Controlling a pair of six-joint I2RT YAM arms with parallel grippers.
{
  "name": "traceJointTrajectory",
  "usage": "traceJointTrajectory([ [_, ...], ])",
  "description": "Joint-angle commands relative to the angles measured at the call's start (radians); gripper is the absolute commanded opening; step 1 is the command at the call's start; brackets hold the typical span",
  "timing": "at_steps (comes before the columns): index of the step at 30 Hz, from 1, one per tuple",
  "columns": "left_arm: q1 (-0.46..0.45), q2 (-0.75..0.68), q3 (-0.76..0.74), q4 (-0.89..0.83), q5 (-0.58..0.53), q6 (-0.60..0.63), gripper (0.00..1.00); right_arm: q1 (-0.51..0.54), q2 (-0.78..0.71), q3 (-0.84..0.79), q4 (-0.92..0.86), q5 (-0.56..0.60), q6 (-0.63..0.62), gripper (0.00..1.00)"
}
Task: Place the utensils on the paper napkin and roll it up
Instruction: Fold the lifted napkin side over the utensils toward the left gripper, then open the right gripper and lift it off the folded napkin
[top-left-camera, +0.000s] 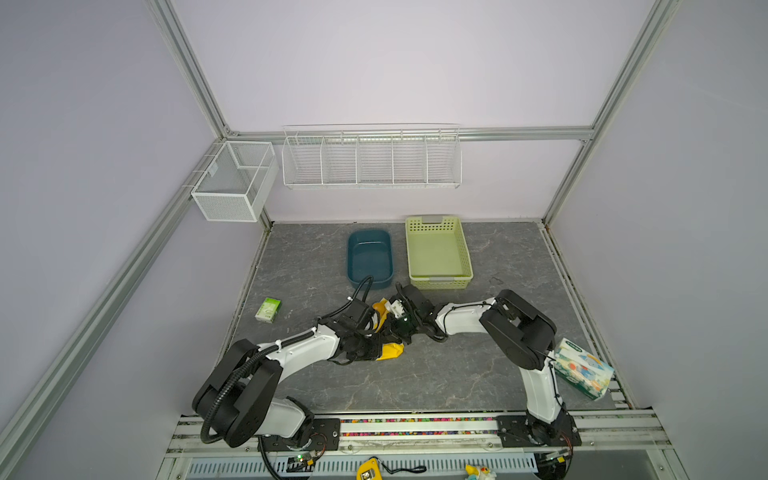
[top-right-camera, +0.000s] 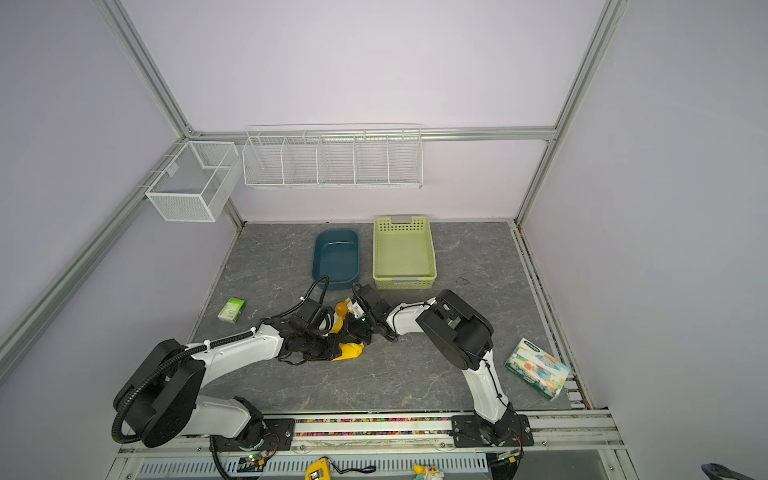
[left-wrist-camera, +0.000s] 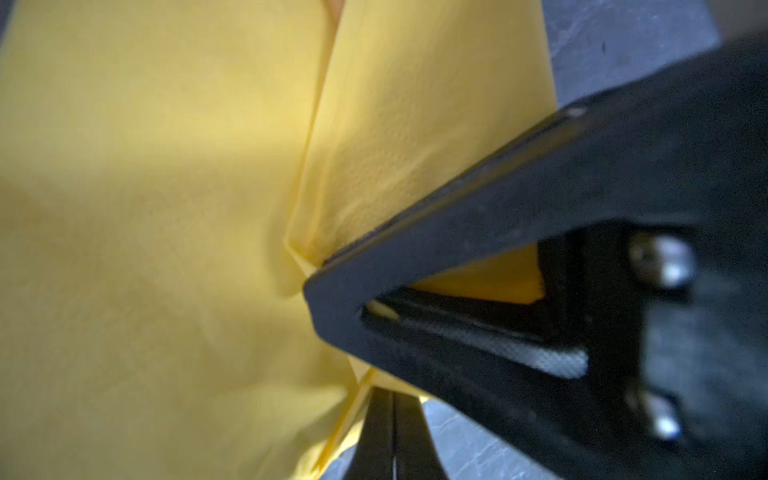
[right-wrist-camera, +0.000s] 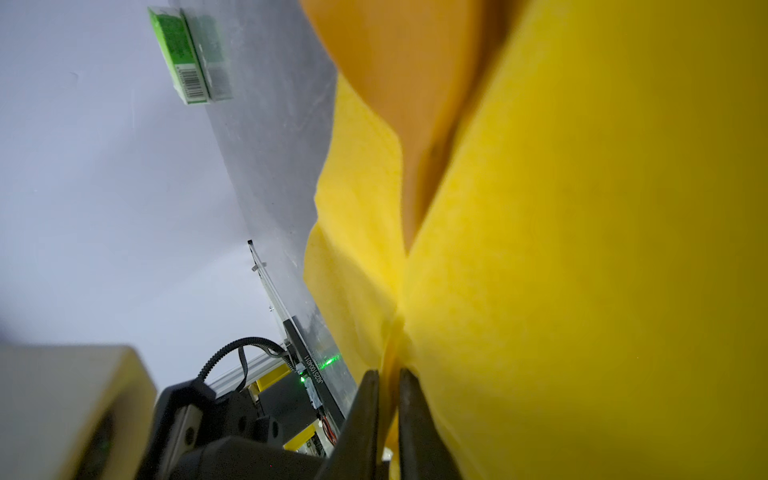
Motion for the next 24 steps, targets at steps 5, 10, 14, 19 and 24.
traceJointTrajectory([
  [5, 0.018, -0.117, 0.015, -0.111, -0.119, -0.023, 0.0, 0.006, 0.032, 0.011, -0.018, -0.006, 0.005, 0.33],
  [10, 0.058, -0.159, 0.034, -0.156, -0.152, -0.024, 0.0, 0.004, 0.028, 0.011, -0.027, -0.002, -0.001, 0.36],
  [14, 0.102, -0.171, 0.033, -0.148, -0.14, -0.032, 0.0, 0.005, 0.027, 0.011, -0.03, -0.002, -0.002, 0.3],
  [19, 0.12, -0.15, 0.046, -0.124, -0.12, -0.035, 0.0, 0.003, 0.03, 0.011, -0.033, -0.002, -0.003, 0.17],
  [24, 0.12, -0.109, 0.077, -0.097, -0.064, -0.038, 0.0, 0.003, 0.038, 0.008, -0.038, -0.002, -0.005, 0.07],
])
